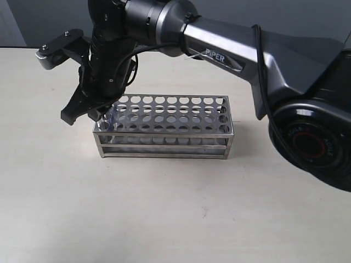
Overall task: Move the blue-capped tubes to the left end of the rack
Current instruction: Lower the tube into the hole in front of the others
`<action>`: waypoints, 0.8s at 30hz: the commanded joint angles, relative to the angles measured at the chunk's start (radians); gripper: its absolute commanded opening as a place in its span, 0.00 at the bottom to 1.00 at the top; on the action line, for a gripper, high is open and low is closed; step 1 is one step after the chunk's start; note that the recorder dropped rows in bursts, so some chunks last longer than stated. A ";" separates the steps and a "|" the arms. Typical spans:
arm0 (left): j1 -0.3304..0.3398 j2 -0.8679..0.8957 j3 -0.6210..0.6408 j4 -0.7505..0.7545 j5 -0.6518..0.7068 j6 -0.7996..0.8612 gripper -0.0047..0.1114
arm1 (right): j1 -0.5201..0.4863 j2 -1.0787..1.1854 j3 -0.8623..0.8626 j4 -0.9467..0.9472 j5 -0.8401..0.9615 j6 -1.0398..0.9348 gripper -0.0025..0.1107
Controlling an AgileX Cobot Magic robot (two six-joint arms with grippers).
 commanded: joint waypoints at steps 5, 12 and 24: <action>-0.004 0.003 -0.005 -0.012 -0.005 -0.005 0.05 | 0.005 0.024 0.001 0.026 0.007 -0.002 0.03; -0.004 0.003 -0.005 -0.012 -0.005 -0.005 0.05 | 0.005 0.024 0.001 0.033 0.013 -0.002 0.03; -0.004 0.003 -0.005 -0.012 -0.005 -0.005 0.05 | 0.005 0.004 0.001 0.033 0.075 0.017 0.12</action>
